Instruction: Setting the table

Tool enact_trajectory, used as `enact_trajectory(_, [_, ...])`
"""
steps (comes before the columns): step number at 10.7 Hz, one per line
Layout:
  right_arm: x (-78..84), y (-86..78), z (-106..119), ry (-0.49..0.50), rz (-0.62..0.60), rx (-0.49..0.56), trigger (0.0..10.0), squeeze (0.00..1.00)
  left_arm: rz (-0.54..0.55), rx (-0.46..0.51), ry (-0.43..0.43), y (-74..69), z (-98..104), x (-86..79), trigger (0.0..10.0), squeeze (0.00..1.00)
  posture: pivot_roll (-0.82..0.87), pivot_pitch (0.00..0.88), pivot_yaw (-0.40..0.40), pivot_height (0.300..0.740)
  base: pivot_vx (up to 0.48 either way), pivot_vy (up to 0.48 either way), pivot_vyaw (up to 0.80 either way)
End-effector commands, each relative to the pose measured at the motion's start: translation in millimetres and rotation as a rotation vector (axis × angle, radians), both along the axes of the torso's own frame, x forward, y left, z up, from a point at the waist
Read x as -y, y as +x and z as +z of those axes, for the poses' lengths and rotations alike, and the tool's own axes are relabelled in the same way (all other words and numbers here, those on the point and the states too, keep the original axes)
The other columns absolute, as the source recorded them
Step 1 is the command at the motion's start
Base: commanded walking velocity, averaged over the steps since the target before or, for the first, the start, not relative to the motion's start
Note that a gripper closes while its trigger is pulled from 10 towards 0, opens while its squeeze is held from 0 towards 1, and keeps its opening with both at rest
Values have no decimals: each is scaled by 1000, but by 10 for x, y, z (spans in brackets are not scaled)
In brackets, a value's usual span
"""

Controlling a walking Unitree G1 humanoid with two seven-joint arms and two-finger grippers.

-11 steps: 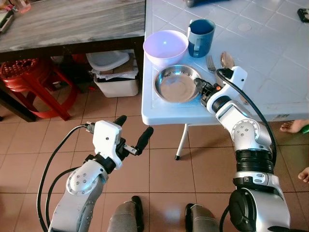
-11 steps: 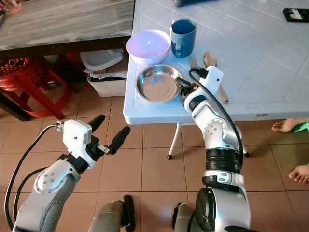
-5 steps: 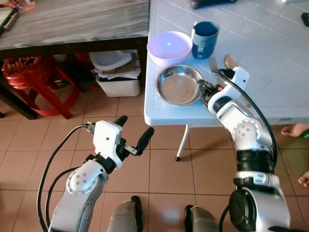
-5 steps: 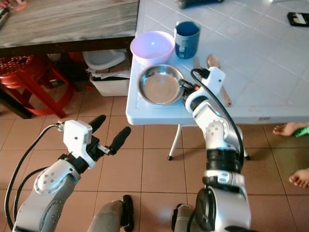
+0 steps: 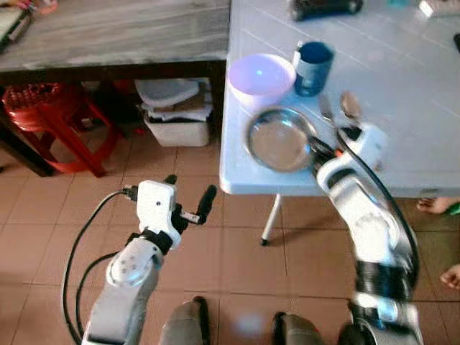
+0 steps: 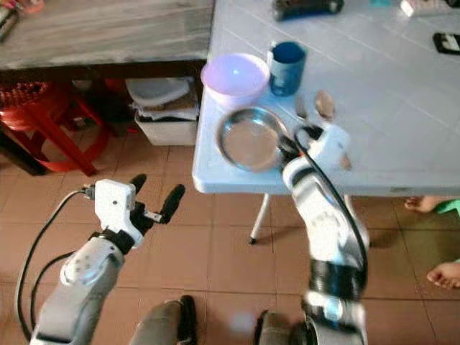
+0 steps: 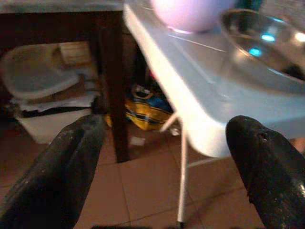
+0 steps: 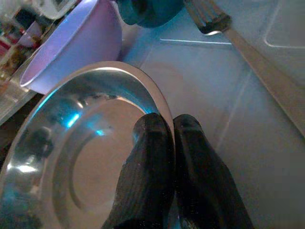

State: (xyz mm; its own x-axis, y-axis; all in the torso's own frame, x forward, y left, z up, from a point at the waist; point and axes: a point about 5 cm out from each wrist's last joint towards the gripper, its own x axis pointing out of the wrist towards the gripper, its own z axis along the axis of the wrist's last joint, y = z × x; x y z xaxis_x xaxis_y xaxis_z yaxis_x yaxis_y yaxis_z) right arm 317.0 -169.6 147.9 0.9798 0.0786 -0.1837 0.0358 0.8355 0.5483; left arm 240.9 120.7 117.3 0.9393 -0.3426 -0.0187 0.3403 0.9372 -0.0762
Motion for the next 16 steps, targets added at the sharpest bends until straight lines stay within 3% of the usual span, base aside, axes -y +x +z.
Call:
enact_trajectory(1, [-110,-122,-412,1,28,-196,0,0,53,-7,20,21,-32,-108,10000,0,19,148,91,740,0,480,0])
enact_trajectory(4, [-104,-162,-348,-54,24,-64,0,0,185,-37,-56,77,-151,-185,10000,0,-5,114,68,740,0,480,0])
enact_trajectory(8, [-186,-96,-70,-182,61,155,0,0,189,40,-44,244,-43,-145,10000,0,-16,78,67,740,0,480,0])
enact_trajectory(11, [-176,-91,-74,-206,57,182,0,0,204,46,-32,276,-61,-150,10000,0,-21,59,66,740,0,443,0])
enact_trajectory(16, [-220,-19,128,-276,63,315,0,0,197,104,-20,348,12,-111,10000,0,-27,48,76,740,374,222,0])
